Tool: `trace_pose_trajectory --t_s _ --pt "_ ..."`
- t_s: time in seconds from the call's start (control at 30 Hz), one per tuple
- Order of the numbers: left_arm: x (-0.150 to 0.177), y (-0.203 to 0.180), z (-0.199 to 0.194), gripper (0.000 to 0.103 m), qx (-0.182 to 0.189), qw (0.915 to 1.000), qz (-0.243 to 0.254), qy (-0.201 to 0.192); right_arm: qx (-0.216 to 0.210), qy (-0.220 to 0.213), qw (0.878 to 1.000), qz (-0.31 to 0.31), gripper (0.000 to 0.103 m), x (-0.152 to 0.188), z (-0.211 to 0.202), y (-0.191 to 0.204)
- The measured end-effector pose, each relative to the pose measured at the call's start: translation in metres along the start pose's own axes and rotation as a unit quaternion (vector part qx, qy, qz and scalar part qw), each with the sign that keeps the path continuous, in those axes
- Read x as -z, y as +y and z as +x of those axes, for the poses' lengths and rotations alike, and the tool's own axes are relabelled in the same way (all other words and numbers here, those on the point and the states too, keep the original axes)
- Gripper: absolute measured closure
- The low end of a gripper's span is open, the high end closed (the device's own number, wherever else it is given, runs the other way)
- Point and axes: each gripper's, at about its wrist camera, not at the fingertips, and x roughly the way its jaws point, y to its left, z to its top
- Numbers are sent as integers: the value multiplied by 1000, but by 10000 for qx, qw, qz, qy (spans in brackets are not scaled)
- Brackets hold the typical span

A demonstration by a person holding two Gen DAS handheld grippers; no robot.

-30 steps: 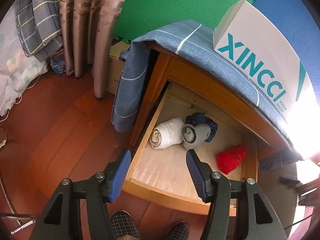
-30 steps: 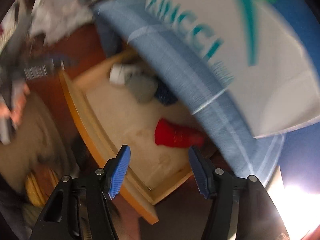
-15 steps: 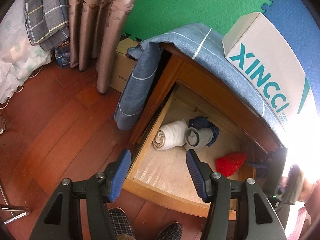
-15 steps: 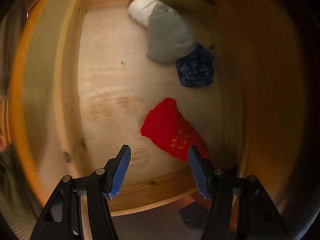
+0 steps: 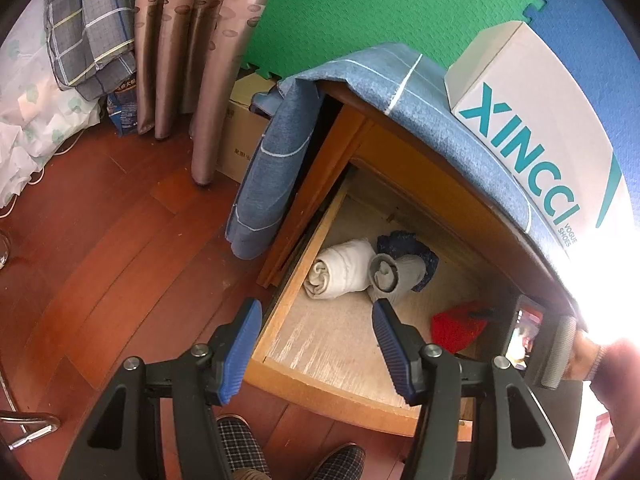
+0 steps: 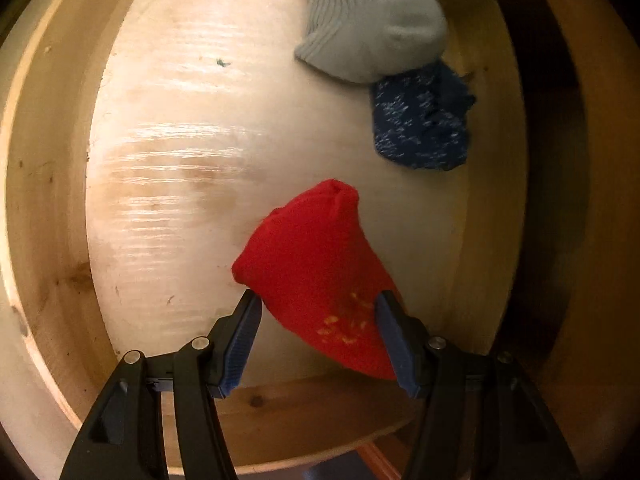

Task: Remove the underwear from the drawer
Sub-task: 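Grasp the red sock with the right gripper and lift it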

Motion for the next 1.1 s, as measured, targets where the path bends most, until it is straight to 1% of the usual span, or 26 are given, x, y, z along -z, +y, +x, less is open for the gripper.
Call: trace_pose_trajectory --t_s 0.03,0.13,0.23,0.37,0.43,0.53,0.63,0.7,0.73,0.77,0.8,0.9,0.93,1.1 --pt "0 0 1 44 4 10000 -3 12 -20 -7 10000 -5 45 0 2 -2" --pt "0 1 1 44 14 10000 -21 9 -265 -76 9996 73 44 -2 5 -8" --pt "-1 0 2 44 20 10000 -31 14 -390 -82 9992 68 41 -3 11 -11" --pt "0 -2 2 44 -9 10000 26 4 -537 -94 9984 145 40 -6 17 -15" --pt "0 -2 2 44 -18 10000 42 -20 -667 -62 9973 306 41 -8 20 -22" --pt "0 -3 2 44 -10 10000 45 -8 -817 -97 9945 641 46 -9 24 -31" --pt "0 -2 2 44 -3 10000 57 -14 -1326 -194 9836 1204 52 -11 22 -49" --pt "0 -2 2 44 15 10000 42 -14 -1786 -324 9713 1538 53 -11 19 -57" --pt "1 -2 2 44 8 10000 44 -8 -1858 -336 9689 1600 53 -11 17 -56" --pt "1 -2 2 44 8 10000 46 -14 -1883 -345 9674 1659 52 -11 17 -56" --pt "1 -2 2 44 11 10000 51 -16 -1821 -370 9683 1667 52 -12 17 -55" --pt "1 -2 2 44 6 10000 62 -18 -1649 -400 9717 1643 46 -14 20 -50" --pt "1 -2 2 44 6 10000 60 -15 -1626 -391 9723 1635 45 -11 22 -42" --pt "0 -3 2 44 -14 10000 87 -17 -1506 -384 9743 1628 42 -17 31 -38"
